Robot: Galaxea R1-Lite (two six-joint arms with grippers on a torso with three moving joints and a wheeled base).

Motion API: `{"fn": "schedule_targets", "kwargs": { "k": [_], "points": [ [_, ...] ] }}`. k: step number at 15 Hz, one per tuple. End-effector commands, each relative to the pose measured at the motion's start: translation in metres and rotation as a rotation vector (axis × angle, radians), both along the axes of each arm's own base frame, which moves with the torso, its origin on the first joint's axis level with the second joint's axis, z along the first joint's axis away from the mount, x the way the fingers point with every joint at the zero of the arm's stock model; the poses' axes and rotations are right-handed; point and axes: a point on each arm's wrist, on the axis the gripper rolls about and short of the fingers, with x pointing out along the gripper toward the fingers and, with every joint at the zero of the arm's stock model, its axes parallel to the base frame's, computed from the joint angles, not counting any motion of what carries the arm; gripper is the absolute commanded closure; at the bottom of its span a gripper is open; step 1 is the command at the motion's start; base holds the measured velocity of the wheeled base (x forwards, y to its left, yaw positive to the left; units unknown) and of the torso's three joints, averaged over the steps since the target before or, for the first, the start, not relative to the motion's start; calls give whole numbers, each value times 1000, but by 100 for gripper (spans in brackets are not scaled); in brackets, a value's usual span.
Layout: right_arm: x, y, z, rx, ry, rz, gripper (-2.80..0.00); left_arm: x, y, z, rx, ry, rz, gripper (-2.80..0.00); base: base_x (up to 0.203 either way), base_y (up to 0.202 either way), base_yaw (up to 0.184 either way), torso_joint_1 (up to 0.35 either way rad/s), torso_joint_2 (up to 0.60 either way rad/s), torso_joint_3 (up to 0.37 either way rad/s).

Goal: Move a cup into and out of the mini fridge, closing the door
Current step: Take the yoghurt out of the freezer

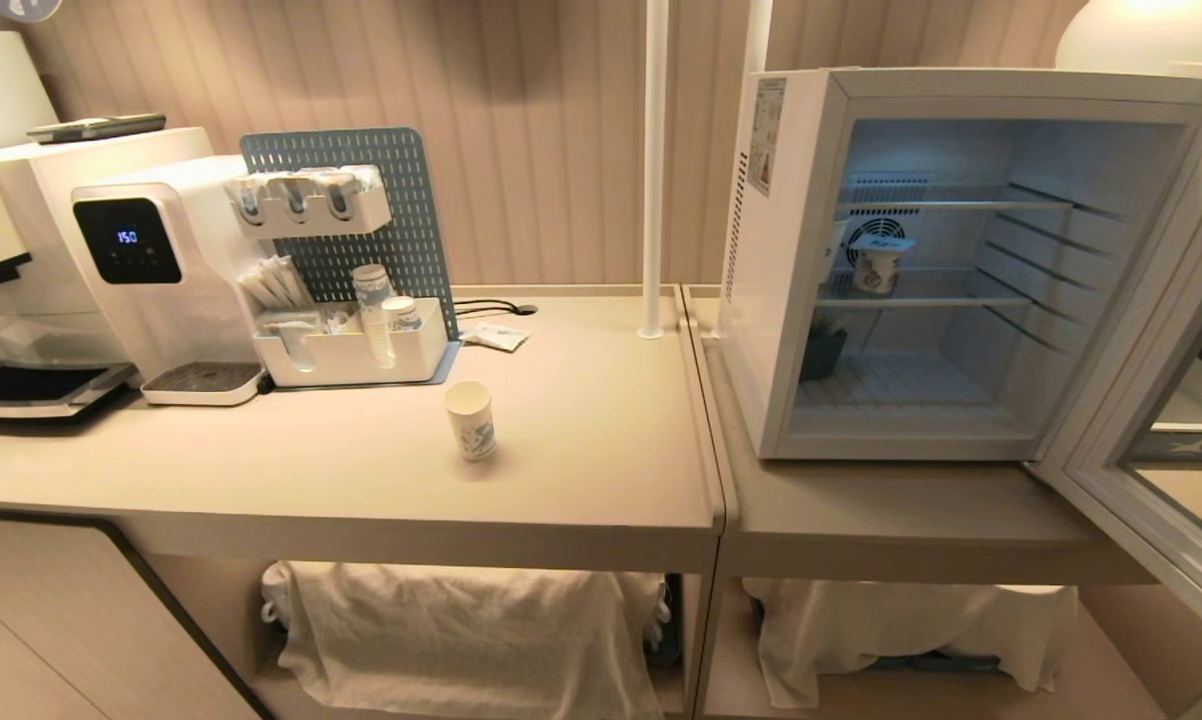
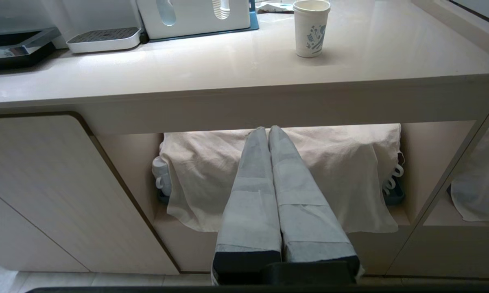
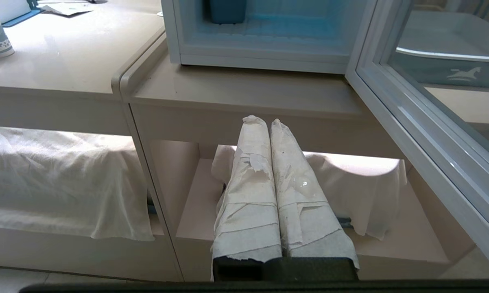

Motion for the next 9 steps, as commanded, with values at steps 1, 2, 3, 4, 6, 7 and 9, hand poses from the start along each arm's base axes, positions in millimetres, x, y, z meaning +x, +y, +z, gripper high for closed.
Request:
{"fn": "schedule_targets", "kwargs": {
  "k": [1,2,3,4,6,7,9],
  "points": [
    [0,0,0,-1,2,0,0,0,0,0,-1,-2,0,0,116,0,0,0,-10,2],
    [0,0,0,-1,1,0,0,0,0,0,-3,-2,-1,0,173,0,0,2,2,2],
    [0,0,0,-1,3,0,0,0,0,0,-7,-4,1,0,193,0,2,1,7,-8],
    [0,0,0,-1,3,0,0,0,0,0,-7,-4,1,0,210,0,-2,8,2,6],
    [0,0,0,0,1,0,0,0,0,0,-6,-2,1,0,191,0,-2,2,4,2],
    [0,0,0,-1,3,0,0,0,0,0,-10,-2,2,0,179,0,2,2,2,7],
    [0,0,0,-3,3,2,0,0,0,0,-19,1,5,0,64,0,3,4,2,1]
  ]
}}
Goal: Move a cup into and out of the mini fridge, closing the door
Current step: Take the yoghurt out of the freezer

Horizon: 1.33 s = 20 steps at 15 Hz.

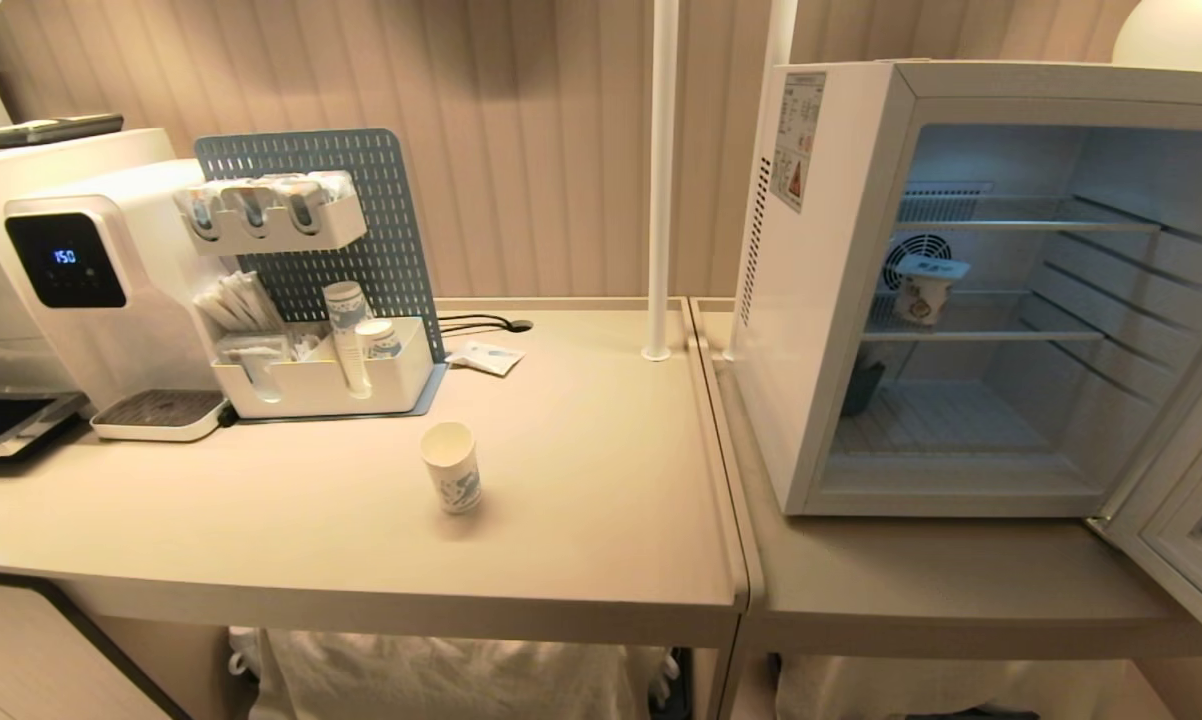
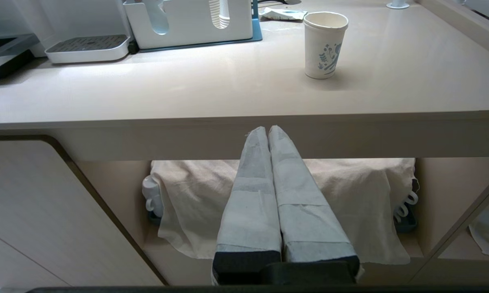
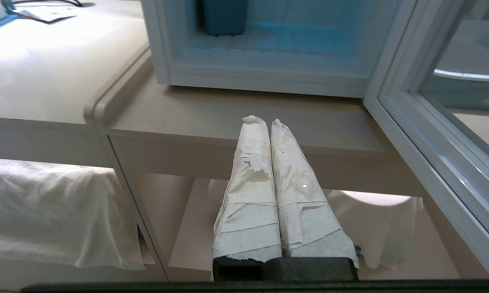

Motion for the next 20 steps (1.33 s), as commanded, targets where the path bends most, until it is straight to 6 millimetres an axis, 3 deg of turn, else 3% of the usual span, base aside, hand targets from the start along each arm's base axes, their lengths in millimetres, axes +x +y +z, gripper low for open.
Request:
{"fn": "schedule_targets", "kwargs": {
  "k": [1,7,9,12,14,16,18,20],
  "points": [
    [0,0,0,1,1,0,0,0,0,0,1,0,1,0,0,0,0,0,0,0],
    [-1,0,3,31,-8,-7,0,0,0,0,2,0,3,0,0,0,0,0,0,0],
    [-9,0,33,32,-27,-2,0,0,0,0,2,0,1,0,0,0,0,0,0,0],
    [-21,1,113,127,83,49,0,0,0,0,2,0,2,0,0,0,0,0,0,0],
    [8,3,153,238,295,130,0,0,0,0,2,0,3,0,0,0,0,0,0,0],
    [51,6,182,325,453,197,0,0,0,0,2,0,1,0,0,0,0,0,0,0],
    [98,10,198,379,566,244,0,0,0,0,2,0,2,0,0,0,0,0,0,0],
    [151,14,201,402,673,255,0,0,0,0,2,0,2,0,0,0,0,0,0,0]
  ]
}}
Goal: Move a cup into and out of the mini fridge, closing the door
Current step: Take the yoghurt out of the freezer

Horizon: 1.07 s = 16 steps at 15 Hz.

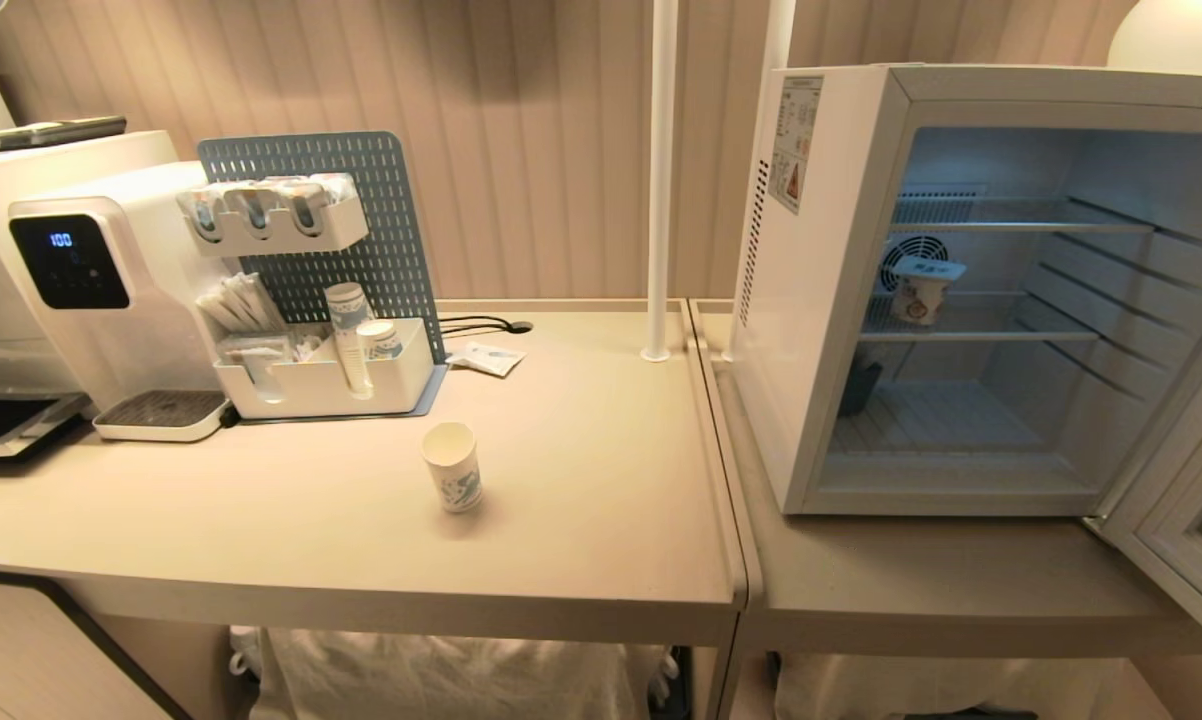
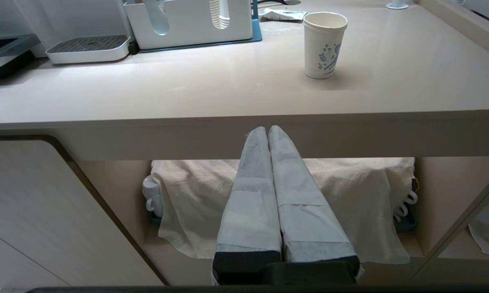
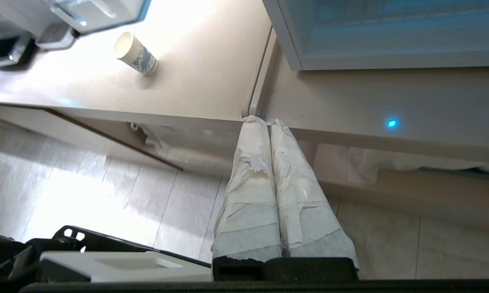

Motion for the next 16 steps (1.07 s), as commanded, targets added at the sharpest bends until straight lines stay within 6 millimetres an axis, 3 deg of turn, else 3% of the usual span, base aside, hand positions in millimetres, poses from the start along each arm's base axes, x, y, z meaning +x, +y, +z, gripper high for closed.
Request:
{"fn": "schedule_targets", "kwargs": {
  "k": [1,3,7,10,12,16],
  "points": [
    [86,6,-12,-12,215,23,0,0,0,0,1,0,1,0,0,0,0,0,0,0],
    [136,10,-26,-49,245,74,0,0,0,0,1,0,0,0,0,0,0,0,0,0],
    [213,17,-53,-113,179,157,0,0,0,0,1,0,0,0,0,0,0,0,0,0],
    [262,2,-58,-155,71,117,0,0,0,0,1,0,1,0,0,0,0,0,0,0],
    [275,-19,-52,-227,0,87,0,0,0,0,1,-1,0,0,0,0,0,0,0,0],
    [271,-36,-51,-383,-47,92,0,0,0,0,1,0,0,0,0,0,0,0,0,0]
  ]
}}
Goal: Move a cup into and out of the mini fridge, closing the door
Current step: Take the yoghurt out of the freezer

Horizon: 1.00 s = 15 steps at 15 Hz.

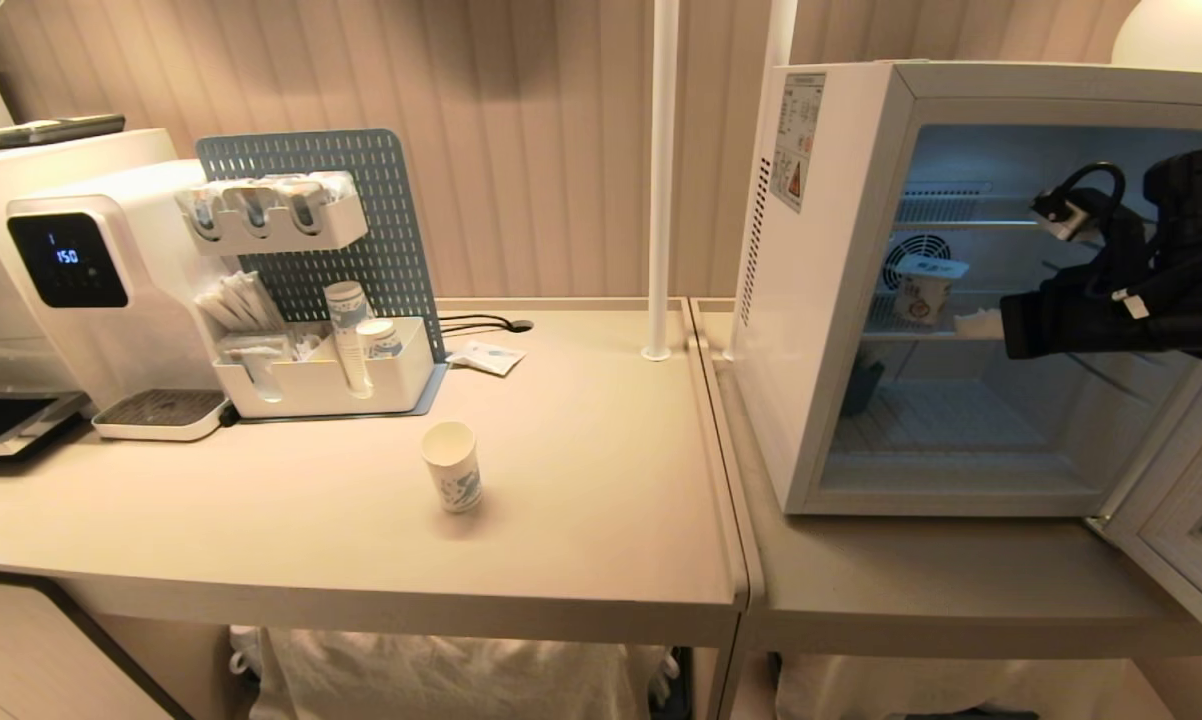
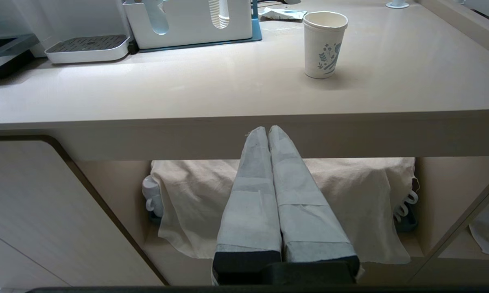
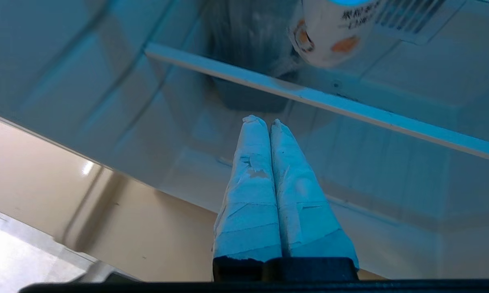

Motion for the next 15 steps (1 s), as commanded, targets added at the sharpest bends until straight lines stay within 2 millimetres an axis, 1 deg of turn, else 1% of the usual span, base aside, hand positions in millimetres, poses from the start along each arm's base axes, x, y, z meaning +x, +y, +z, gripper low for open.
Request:
{"fn": "schedule_targets", "kwargs": {
  "k": [1,4,5,7,11,15],
  "points": [
    [-5,-3,-2,-8,12,-3,0,0,0,0,0,0,1,0,0,0,0,0,0,0],
    [-10,-1,-3,-9,13,2,0,0,0,0,0,0,1,0,0,0,0,0,0,0],
    [-10,-1,-3,-7,8,1,-280,0,0,0,0,-1,1,0,0,0,0,0,0,0],
    [-6,-2,-2,-8,-14,0,-280,0,0,0,0,0,1,0,0,0,0,0,0,0],
    [-5,-2,-8,-9,-44,-3,-280,0,0,0,0,-1,1,0,0,0,0,0,0,0],
    [3,-3,-22,11,-41,-13,-280,0,0,0,0,0,0,0,0,0,0,0,0,0]
  ]
}}
